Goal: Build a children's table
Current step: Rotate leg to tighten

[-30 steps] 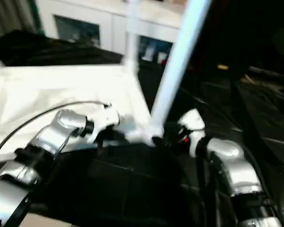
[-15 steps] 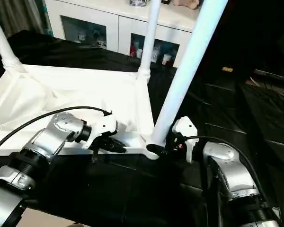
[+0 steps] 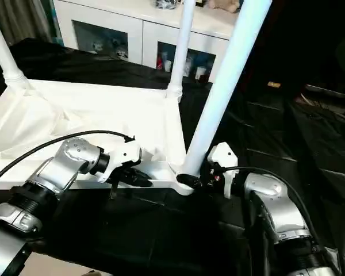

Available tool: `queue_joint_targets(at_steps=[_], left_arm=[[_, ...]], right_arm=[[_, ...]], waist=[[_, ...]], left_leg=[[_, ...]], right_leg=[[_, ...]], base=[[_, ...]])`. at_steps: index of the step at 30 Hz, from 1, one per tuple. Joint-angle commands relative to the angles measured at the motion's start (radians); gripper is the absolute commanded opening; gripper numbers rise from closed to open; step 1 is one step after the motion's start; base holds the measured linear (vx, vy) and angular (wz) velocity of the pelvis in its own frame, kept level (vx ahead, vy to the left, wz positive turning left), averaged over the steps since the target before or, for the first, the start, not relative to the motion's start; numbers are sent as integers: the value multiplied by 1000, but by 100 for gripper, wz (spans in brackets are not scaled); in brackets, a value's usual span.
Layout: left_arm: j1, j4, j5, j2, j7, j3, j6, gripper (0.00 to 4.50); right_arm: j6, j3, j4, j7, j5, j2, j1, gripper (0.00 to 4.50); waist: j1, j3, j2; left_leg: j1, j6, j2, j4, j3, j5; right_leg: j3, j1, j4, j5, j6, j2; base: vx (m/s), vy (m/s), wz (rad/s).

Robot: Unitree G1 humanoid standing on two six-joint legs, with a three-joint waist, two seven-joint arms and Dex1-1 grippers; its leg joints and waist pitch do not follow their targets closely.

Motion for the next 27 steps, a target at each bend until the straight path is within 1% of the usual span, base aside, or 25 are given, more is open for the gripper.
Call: queue_joint_targets(at_steps=[1,2,3,4,5,6,7,8,9,10,11,12,13,14,15,16,18,20,21,22,23,24,25,26,27], left_arm=[[-10,29,-25,-79,109,30,39,0],[-12,33,-23,-82,118,31,41,0],[-19,58,-12,-101,171,39,53,0],[-27,79,0,-115,215,44,61,0],[-38,112,11,-140,280,53,79,0],[-43,124,14,-150,306,58,87,0],[-61,166,21,-191,398,76,122,0],[-68,181,20,-210,433,86,138,0],[-81,204,19,-240,491,100,162,0],[-89,220,21,-259,526,105,171,0],[-95,233,23,-273,552,109,174,0],[-99,242,25,-282,571,112,174,0],[-105,257,34,-294,591,111,172,0],[-106,261,37,-297,595,109,170,0],[-109,274,52,-308,604,97,163,0],[-109,275,58,-308,599,89,158,0],[-109,278,69,-303,588,74,146,0],[-109,280,75,-298,581,67,138,0],[-111,286,78,-290,570,60,134,0],[-111,286,79,-289,569,59,134,0],[-109,283,80,-280,553,53,133,0],[-108,282,80,-273,537,49,129,0],[-104,275,79,-264,513,43,128,0],[-102,271,78,-258,500,40,128,0],[-94,258,78,-241,453,29,114,0]], right_arm=[[13,-23,88,-97,-23,44,14,243],[13,-25,92,-104,-24,47,15,243],[15,-36,115,-146,-27,67,15,243],[21,-46,134,-186,-31,85,13,243],[33,-65,170,-265,-39,115,0,242],[38,-73,184,-298,-42,126,-7,239],[56,-104,241,-433,-57,172,-33,239],[63,-118,263,-489,-60,193,-45,225],[80,-142,299,-582,-62,229,-68,225],[91,-156,319,-642,-62,253,-84,219],[100,-165,332,-680,-61,271,-96,213],[106,-169,340,-703,-61,284,-104,213],[106,-170,351,-723,-69,305,-119,209],[106,-168,353,-728,-71,311,-124,208],[105,-158,358,-739,-82,335,-142,208],[101,-153,356,-736,-84,343,-148,208],[92,-150,360,-723,-82,351,-159,208],[86,-149,360,-709,-78,352,-164,208],[86,-134,348,-678,-80,340,-163,208],[86,-133,347,-676,-80,339,-163,208],[81,-126,327,-629,-67,326,-155,242],[80,-125,312,-596,-59,318,-149,262],[79,-120,293,-552,-50,300,-141,277],[78,-117,283,-528,-45,291,-136,279],[83,-112,249,-453,-29,261,-122,284]], waist=[[0,-53,-3],[-4,-49,0],[-4,-47,0],[-4,-49,0],[-6,-49,-2],[-7,-47,-1],[-10,-46,6],[-14,-46,4],[-16,-49,3],[-18,-51,3],[-17,-51,8],[-19,-52,10],[-18,-53,8],[-19,-53,6],[-17,-54,9],[-17,-55,9],[-18,-56,12],[-20,-55,11],[-21,-54,12],[-20,-54,12],[-20,-54,12],[-21,-55,8],[-19,-56,9],[-18,-56,8],[-14,-57,8]], left_leg=[[-1,53,29,-70,1,-157],[-1,45,28,-73,1,-176],[-1,39,28,-74,0,-197],[2,22,27,-75,-2,-219],[1,16,28,-76,-3,-227],[2,13,27,-77,-3,-237],[4,5,26,-78,-4,-260],[3,-2,25,-78,-5,-264],[-1,-14,24,-79,-8,-262],[0,-20,22,-80,-8,-258],[3,-17,21,-78,-8,-261],[1,-10,21,-78,-7,-259],[1,-6,20,-78,-7,-256],[-1,0,19,-77,-6,-254],[-2,8,18,-78,-6,-254],[-3,9,18,-78,-6,-251],[-3,10,19,-81,-8,-256],[-2,7,20,-84,-10,-288],[-2,5,21,-85,-10,-303],[-1,5,21,-85,-11,-310],[0,7,22,-85,-11,-319],[-3,11,22,-85,-11,-313],[-3,12,22,-85,-11,-306],[-4,16,22,-84,-10,-298],[-5,30,24,-83,-9,-269]], right_leg=[[33,53,-60,-119,-236,-46],[32,48,-65,-152,-232,-45],[31,48,-71,-197,-222,-46],[31,49,-76,-264,-205,-50],[32,49,-80,-291,-191,-49],[33,46,-81,-307,-186,-49],[33,42,-84,-340,-177,-49],[32,40,-85,-351,-173,-48],[31,45,-86,-365,-159,-48],[31,43,-86,-364,-153,-47],[31,43,-88,-357,-149,-47],[32,43,-88,-330,-148,-45],[32,43,-88,-317,-147,-43],[32,44,-87,-306,-147,-41],[32,45,-88,-312,-141,-43],[32,46,-89,-310,-138,-43],[31,45,-89,-305,-135,-42],[29,43,-92,-333,-127,-42],[29,42,-95,-349,-124,-43],[29,42,-96,-357,-120,-42],[28,41,-97,-362,-118,-42],[29,42,-96,-355,-121,-44],[30,43,-95,-345,-123,-45],[30,43,-94,-334,-126,-44],[31,47,-91,-285,-139,-45]], base=[[0,0,0],[0,0,0],[0,0,0],[0,0,0],[0,0,0],[0,0,0],[0,0,0],[0,0,0],[0,0,0],[0,0,0],[0,0,0],[0,0,0],[0,0,0],[0,0,0],[0,0,0],[0,0,0],[0,0,0],[0,0,0],[0,0,0],[0,0,0],[0,0,0],[0,0,0],[0,0,0],[0,0,0],[0,0,0]])
